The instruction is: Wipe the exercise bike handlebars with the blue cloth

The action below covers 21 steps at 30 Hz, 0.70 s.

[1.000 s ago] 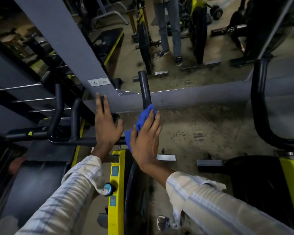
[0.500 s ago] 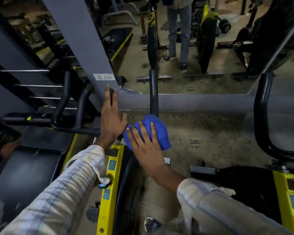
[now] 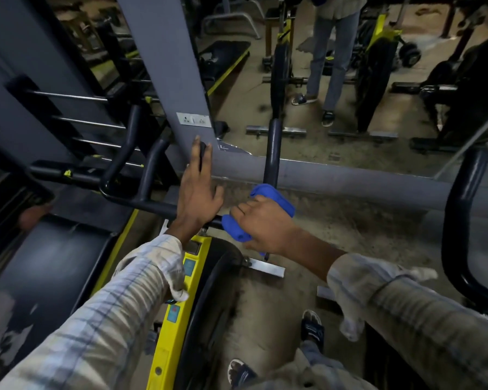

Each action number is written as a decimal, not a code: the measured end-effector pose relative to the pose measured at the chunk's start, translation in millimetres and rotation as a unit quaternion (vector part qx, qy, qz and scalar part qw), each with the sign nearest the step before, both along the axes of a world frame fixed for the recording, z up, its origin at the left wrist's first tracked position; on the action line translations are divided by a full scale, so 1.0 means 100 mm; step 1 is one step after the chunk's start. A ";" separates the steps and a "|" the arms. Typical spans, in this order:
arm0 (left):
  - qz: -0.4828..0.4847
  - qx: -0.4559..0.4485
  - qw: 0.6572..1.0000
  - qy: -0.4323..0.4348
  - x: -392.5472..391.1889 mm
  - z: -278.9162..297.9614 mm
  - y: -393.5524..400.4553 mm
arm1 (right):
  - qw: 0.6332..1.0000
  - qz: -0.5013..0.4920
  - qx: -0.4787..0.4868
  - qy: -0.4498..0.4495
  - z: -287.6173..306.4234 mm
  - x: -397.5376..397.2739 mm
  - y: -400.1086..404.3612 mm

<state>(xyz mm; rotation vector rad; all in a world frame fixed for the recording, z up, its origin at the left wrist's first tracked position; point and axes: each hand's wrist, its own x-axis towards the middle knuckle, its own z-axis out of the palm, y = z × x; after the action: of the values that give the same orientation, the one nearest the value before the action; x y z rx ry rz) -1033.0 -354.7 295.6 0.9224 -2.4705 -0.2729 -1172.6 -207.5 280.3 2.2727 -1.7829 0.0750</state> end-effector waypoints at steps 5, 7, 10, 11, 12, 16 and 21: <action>0.010 0.001 1.000 -0.002 -0.01 0.01 0.01 | 0.997 -0.003 -0.073 0.023 -0.13 0.06 0.06; 0.015 0.000 1.000 -0.004 -0.01 0.02 0.02 | 0.990 0.018 -0.133 0.033 -0.24 -0.02 0.16; 0.014 0.006 1.000 -0.005 -0.01 0.03 0.03 | 0.985 0.102 -0.130 0.051 -0.18 -0.35 0.19; 0.015 0.008 1.000 -0.006 0.00 0.04 0.03 | 0.987 0.126 -0.092 0.040 -0.09 -0.44 0.14; 0.016 0.008 1.000 -0.007 -0.01 0.04 0.03 | 0.990 0.132 -0.052 0.023 -0.01 -0.48 0.08; 0.020 0.006 1.000 -0.009 -0.02 0.04 0.04 | 0.997 0.052 0.052 0.008 0.14 -0.21 -0.05; 0.022 0.006 1.000 -0.013 -0.02 0.05 0.05 | 0.996 0.084 0.006 -0.020 0.08 -0.28 0.00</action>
<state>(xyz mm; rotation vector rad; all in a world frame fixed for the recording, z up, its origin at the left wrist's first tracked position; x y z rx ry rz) -1034.9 -349.4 300.7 0.9897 -2.4707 -0.2637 -1200.6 -207.4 288.4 2.4427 -1.6099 0.1407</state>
